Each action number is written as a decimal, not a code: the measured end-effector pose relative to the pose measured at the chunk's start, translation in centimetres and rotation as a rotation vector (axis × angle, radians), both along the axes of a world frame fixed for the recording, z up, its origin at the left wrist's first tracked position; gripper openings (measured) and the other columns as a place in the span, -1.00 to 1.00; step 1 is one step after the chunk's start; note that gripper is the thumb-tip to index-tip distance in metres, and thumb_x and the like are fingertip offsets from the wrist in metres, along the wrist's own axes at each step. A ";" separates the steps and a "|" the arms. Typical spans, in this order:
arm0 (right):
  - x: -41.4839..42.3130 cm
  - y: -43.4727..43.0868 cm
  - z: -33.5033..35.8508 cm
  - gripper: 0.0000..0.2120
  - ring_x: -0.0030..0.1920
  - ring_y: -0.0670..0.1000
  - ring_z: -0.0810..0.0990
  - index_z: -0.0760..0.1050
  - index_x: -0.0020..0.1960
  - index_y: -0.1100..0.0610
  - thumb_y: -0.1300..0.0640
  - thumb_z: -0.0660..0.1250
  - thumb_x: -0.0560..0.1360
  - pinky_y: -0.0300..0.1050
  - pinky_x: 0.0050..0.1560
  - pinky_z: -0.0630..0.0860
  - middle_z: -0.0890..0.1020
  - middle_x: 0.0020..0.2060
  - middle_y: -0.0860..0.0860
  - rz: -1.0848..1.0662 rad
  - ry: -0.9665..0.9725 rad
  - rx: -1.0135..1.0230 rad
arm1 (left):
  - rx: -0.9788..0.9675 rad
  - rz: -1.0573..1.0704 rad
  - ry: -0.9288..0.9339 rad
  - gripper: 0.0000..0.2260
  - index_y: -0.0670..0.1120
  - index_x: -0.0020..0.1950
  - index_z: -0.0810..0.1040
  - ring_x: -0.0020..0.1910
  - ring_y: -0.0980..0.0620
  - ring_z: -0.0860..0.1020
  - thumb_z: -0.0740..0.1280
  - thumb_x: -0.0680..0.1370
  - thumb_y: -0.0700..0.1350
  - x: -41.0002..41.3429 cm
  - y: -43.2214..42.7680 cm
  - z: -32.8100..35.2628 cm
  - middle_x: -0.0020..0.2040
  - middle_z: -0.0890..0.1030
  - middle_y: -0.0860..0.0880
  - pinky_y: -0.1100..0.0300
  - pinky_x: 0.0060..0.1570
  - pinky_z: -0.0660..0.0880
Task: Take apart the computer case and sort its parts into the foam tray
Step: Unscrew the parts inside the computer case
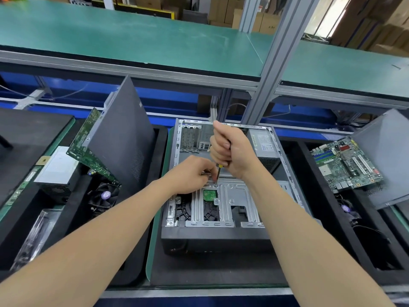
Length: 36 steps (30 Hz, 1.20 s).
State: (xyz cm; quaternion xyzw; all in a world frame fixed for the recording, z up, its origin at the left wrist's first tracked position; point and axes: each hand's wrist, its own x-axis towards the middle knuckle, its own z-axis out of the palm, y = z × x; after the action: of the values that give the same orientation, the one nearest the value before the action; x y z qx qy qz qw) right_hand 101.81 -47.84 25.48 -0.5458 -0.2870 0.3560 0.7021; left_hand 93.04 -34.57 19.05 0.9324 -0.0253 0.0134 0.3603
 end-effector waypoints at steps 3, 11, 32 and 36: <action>0.9 -0.4 0.2 -0.47 -0.56 0.02 0.03 0.15 -0.44 0.05 0.04 0.17 0.68 -0.02 -0.46 -0.03 0.16 -0.57 -0.02 0.150 0.026 -0.019 | -0.007 -0.009 0.010 -0.71 0.19 -0.23 0.58 -0.20 0.18 0.56 0.25 0.46 -0.22 0.0 0.0 0.0 -0.15 0.64 0.19 0.19 -0.21 0.48; 1.3 -0.1 0.4 -0.47 -0.56 0.00 0.05 0.18 -0.44 0.06 0.06 0.15 0.71 -0.01 -0.44 -0.01 0.17 -0.56 -0.02 0.267 0.009 -0.035 | 0.009 -0.048 -0.010 -0.93 0.14 -0.14 0.64 0.05 0.20 0.59 0.36 0.44 0.02 -0.1 0.0 0.0 0.00 0.67 0.19 0.10 0.11 0.55; -4.2 2.1 -0.3 -0.57 -0.41 0.05 0.27 0.36 -0.41 0.07 -0.04 0.27 0.60 0.00 -0.26 0.26 0.32 -0.49 0.02 -0.684 -0.112 -0.132 | -0.009 -0.057 0.019 -0.79 0.06 -0.03 0.67 0.00 0.27 0.57 0.33 0.44 -0.18 -0.1 0.0 0.0 -0.06 0.66 0.22 0.38 -0.02 0.43; -2.6 1.2 0.0 -0.53 -0.54 0.04 0.16 0.32 -0.43 0.10 0.05 0.27 0.63 -0.11 -0.44 0.16 0.22 -0.55 0.03 -0.523 0.028 -0.077 | -0.021 -0.056 0.012 -0.81 0.15 -0.18 0.61 -0.02 0.29 0.56 0.31 0.42 -0.16 -0.1 0.0 0.2 -0.12 0.63 0.27 0.26 0.06 0.50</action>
State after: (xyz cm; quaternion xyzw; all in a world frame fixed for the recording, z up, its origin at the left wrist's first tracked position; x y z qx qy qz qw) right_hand 99.18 -46.59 25.47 -0.6229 -0.1127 0.1806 0.7528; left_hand 92.96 -34.55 19.24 0.9275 -0.0491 -0.0020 0.3705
